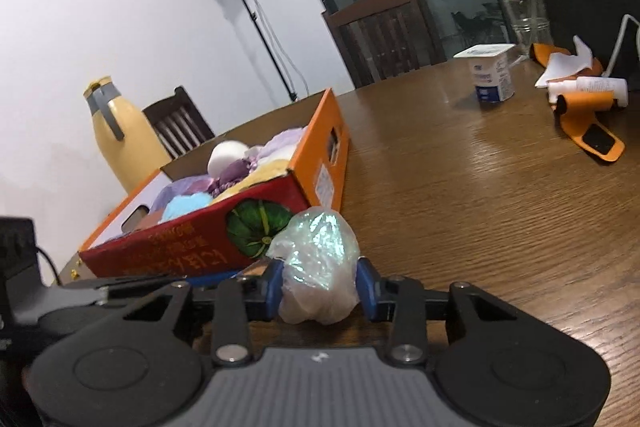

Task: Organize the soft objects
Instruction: 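Grasp the wrapped snack with the left gripper while the right grasps the clear bag, then carry the snack and the clear bag over the box and lower them in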

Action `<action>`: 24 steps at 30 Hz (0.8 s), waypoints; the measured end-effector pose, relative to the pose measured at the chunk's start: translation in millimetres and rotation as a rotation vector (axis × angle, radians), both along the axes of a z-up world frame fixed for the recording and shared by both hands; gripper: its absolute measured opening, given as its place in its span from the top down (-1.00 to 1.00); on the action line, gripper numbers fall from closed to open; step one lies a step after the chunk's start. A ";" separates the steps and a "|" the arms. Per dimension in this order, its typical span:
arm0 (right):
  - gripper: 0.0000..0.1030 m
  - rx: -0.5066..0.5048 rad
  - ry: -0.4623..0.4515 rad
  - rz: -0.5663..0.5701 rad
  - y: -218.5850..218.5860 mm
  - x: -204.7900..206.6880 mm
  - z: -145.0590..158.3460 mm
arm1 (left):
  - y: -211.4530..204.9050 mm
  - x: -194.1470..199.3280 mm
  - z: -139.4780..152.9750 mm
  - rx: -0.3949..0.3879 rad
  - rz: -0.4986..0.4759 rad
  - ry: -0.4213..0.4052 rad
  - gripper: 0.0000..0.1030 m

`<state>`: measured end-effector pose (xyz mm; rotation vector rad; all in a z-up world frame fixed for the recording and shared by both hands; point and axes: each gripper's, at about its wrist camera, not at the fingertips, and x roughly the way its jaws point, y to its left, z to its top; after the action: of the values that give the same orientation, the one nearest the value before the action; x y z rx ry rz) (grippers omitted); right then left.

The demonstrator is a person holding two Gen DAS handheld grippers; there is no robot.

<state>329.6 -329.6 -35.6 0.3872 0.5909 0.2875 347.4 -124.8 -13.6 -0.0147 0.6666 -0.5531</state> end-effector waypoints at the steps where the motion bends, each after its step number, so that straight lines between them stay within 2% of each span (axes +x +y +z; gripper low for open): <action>1: 0.28 0.002 0.003 0.002 -0.5 0.4 -0.6 | 0.0 -0.7 0.3 -0.003 0.000 0.000 0.70; 8: 0.28 0.031 0.013 0.000 -4.1 0.5 -2.0 | 2.0 -5.5 1.8 -0.010 0.011 -0.005 0.72; 11: 0.28 0.044 0.014 -0.001 -6.4 0.5 -2.6 | 13.7 -20.4 4.7 -0.049 0.009 -0.030 0.72; 13: 0.28 0.035 0.010 0.002 -4.4 -0.2 -1.8 | 22.4 -37.4 7.3 -0.027 0.031 -0.059 0.72; 15: 0.30 0.024 0.002 0.011 -2.2 -1.9 -0.6 | 36.2 -58.6 11.9 -0.039 0.051 -0.069 0.72; 19: 0.35 -0.031 -0.020 0.011 8.9 -21.4 4.1 | 76.8 -105.4 26.7 -0.079 0.142 -0.085 0.72; 24: 0.36 -0.067 -0.059 0.068 39.1 -85.8 14.9 | 129.8 -162.8 44.1 -0.087 0.291 -0.128 0.72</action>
<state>243.8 -290.5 -20.7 0.2939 0.5552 0.3423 184.6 4.9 30.5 -0.1540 0.5038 -0.2993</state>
